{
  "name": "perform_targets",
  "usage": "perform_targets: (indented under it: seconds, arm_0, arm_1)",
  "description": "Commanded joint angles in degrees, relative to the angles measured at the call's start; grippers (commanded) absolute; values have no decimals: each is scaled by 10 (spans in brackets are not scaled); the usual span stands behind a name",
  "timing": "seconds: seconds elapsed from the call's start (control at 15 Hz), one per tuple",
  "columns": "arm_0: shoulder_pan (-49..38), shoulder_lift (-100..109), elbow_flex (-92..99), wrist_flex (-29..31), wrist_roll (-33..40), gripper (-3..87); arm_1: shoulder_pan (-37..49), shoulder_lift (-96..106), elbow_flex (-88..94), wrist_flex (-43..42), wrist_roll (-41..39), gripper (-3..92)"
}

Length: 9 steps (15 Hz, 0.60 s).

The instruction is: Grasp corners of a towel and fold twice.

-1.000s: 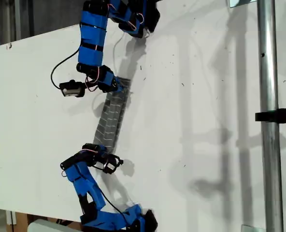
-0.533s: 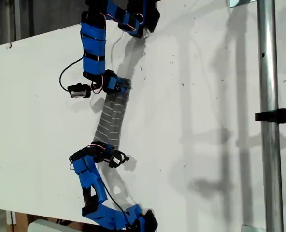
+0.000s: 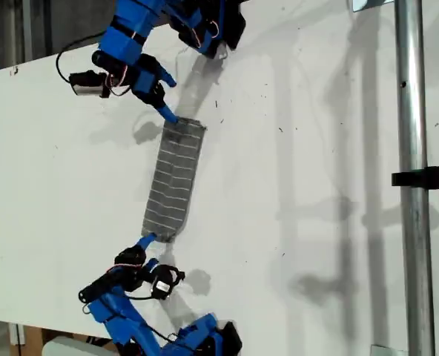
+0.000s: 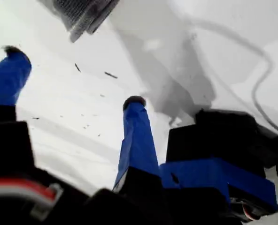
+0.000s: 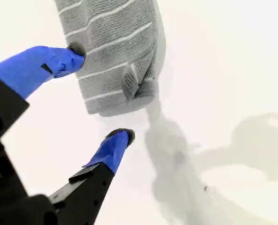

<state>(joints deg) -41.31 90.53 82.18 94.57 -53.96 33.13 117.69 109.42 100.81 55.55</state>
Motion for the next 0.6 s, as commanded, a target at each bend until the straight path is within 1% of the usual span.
perform_targets:
  seconds: [0.0, 0.07, 0.2, 0.27, 0.33, 0.47, 0.53]
  arm_0:
    - [-14, 221, 158, -40, -42, 261]
    - [-4, 316, 239, -69, -67, 250]
    - [51, 518, 387, -136, -107, 211]
    - [76, 594, 446, -149, -149, 192]
    - [103, 666, 499, -156, -186, 154]
    - [163, 862, 650, -199, -259, -28]
    - [190, 990, 737, -203, -280, -28]
  arm_1:
    - [8, 52, 13, 0, 48, 443]
    - [11, 76, 51, -11, 83, 459]
    - [-19, 229, 167, -46, 170, 468]
    - [-43, 303, 205, -45, 207, 461]
    - [-70, 337, 207, -38, 244, 458]
    - [-98, 337, 208, -36, 271, 460]
    - [-104, 338, 207, -35, 278, 459]
